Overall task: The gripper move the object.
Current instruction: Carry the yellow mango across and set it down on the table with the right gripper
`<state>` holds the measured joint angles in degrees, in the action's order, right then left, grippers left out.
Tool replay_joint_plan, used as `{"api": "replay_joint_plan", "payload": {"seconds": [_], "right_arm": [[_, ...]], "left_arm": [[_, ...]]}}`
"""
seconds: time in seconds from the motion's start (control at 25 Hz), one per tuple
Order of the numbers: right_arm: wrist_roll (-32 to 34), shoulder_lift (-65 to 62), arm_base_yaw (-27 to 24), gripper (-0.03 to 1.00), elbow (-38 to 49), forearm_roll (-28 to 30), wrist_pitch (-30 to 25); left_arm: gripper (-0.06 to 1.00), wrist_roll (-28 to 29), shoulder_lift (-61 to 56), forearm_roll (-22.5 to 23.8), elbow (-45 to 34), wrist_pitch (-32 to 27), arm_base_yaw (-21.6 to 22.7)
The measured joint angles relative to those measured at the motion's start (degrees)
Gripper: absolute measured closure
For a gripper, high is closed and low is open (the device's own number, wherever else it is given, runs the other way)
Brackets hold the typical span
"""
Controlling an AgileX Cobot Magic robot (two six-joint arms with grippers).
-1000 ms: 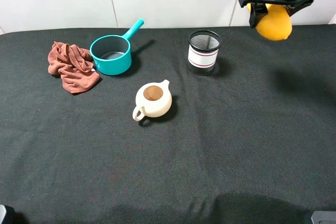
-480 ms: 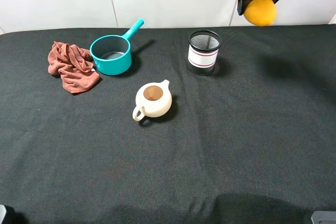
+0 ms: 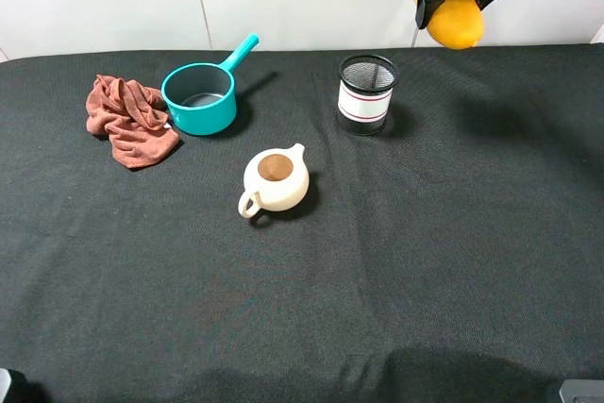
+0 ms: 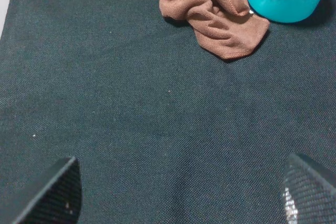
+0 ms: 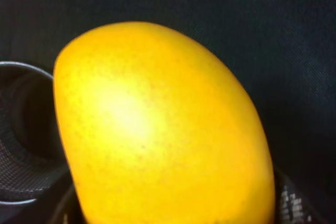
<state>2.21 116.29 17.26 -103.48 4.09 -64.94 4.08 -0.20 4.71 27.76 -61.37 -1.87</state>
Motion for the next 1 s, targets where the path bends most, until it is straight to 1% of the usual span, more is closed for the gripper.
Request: {"api": "replay_joint_plan", "payload": {"seconds": [0.28,0.56,0.84,1.0], "right_arm": [[-0.36,1.36,0.0,0.5,-0.06,0.0,-0.01],[-1.64,4.92,-1.55,0.5,-0.11,0.15,0.42],[-2.21,8.67,-2.4,0.5,-0.1,0.14,3.2],[-2.21,10.7,-3.15,0.5,-0.1,-0.2,3.87]], "left_arm": [[0.18,0.0,0.0,0.0,0.0,0.0,0.0],[0.18,0.0,0.0,0.0,0.0,0.0,0.0],[0.18,0.0,0.0,0.0,0.0,0.0,0.0],[0.18,0.0,0.0,0.0,0.0,0.0,0.0]]}}
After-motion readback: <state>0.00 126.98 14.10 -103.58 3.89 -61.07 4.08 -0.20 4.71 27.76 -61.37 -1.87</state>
